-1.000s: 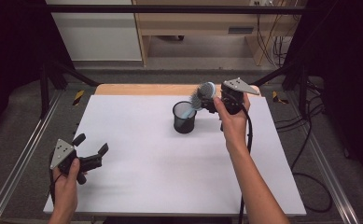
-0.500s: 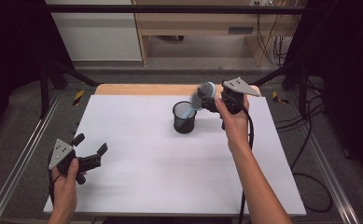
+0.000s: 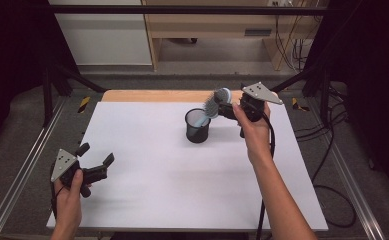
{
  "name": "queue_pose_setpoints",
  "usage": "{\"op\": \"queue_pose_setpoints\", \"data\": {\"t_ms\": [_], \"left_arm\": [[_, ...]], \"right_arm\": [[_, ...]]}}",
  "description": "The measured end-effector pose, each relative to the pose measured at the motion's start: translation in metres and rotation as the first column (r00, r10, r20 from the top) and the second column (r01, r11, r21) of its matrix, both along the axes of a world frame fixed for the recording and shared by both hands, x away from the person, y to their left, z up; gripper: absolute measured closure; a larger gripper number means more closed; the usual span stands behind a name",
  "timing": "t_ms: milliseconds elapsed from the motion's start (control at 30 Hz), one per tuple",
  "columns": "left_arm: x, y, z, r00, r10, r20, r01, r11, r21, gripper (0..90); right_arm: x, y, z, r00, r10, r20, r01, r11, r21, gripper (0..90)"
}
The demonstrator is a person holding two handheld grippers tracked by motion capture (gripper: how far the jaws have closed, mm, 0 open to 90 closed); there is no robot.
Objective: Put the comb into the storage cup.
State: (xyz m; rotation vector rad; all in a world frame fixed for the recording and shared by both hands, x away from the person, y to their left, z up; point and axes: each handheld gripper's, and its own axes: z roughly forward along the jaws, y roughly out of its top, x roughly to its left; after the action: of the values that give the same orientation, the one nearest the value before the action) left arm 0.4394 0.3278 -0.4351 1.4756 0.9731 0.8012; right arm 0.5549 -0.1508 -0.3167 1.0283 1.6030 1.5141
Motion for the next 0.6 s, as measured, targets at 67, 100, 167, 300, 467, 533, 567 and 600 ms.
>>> {"op": "queue_pose_setpoints", "data": {"t_ms": [67,100,167,300,467,533,567,600], "left_arm": [[-0.001,0.002,0.001,1.0,0.001,0.004,-0.001,1.0,-0.003,1.6],[-0.001,0.003,0.002,1.0,0.001,0.005,-0.001,1.0,-0.005,1.6],[-0.002,0.004,0.003,1.0,0.003,0.007,-0.003,1.0,-0.008,1.6],[-0.003,0.004,0.003,1.0,0.004,0.007,-0.004,0.9999,-0.012,1.6],[-0.004,0.003,0.003,1.0,0.0,0.007,0.0,0.9999,-0.01,1.6],[-0.005,0.002,0.002,1.0,0.0,0.004,0.0,1.0,-0.01,1.6],[-0.006,0.002,0.002,1.0,0.0,0.003,0.0,0.9999,-0.011,1.6],[-0.006,0.002,0.002,1.0,0.002,0.003,-0.002,0.9999,-0.012,1.6]], "right_arm": [[-0.001,-0.001,0.0,1.0,0.003,-0.005,-0.003,1.0,0.0,4.0],[-0.001,-0.002,0.001,1.0,0.005,-0.006,-0.005,1.0,-0.005,4.0],[-0.002,-0.003,0.001,0.9999,0.01,-0.009,-0.01,1.0,-0.009,3.7],[-0.004,-0.006,0.001,0.9998,0.016,-0.013,-0.016,1.0,-0.018,2.6],[-0.006,-0.01,0.001,0.9998,0.013,-0.015,-0.013,1.0,-0.023,2.2],[-0.007,-0.012,0.001,0.9997,0.013,-0.02,-0.013,1.0,-0.023,2.2],[-0.007,-0.013,0.001,0.9996,0.013,-0.024,-0.014,1.0,-0.025,2.3],[-0.008,-0.014,0.001,0.9997,0.007,-0.025,-0.008,1.0,-0.02,2.3]]}}
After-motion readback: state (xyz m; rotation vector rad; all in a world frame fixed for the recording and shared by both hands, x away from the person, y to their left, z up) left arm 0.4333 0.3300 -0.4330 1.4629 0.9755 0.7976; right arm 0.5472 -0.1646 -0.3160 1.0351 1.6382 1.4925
